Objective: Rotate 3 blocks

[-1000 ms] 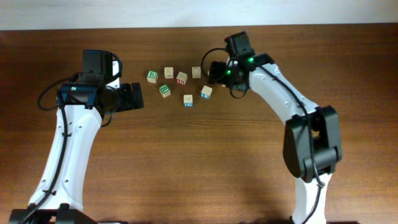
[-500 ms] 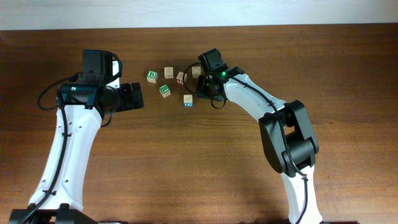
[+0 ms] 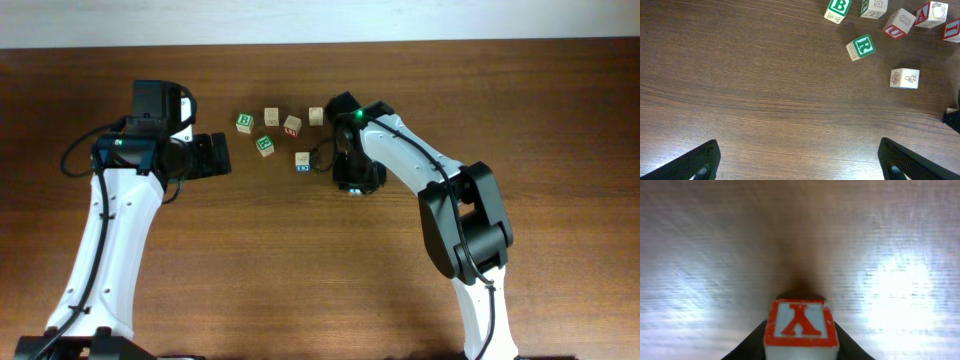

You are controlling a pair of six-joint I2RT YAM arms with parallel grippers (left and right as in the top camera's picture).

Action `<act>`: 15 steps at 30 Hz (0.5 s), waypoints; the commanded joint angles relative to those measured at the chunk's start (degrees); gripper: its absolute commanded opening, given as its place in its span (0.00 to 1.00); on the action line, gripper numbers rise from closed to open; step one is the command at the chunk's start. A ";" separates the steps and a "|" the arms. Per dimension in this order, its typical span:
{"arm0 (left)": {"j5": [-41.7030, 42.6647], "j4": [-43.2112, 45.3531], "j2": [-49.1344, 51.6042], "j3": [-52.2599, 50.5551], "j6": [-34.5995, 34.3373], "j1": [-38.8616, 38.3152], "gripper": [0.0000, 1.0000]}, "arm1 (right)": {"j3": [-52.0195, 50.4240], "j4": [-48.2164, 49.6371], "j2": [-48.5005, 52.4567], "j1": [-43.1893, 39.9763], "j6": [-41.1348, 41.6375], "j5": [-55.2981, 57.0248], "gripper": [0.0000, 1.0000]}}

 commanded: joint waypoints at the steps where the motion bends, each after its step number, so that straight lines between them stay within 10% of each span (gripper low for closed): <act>1: -0.63 0.11 0.28 1.07 -0.70 -0.13 0.99 | 0.52 -5.07 0.92 0.17 -0.55 0.61 0.43; 15: -0.63 0.11 0.28 1.07 -0.70 -0.13 0.99 | 21.03 -3.28 1.20 1.57 -7.50 -4.02 0.77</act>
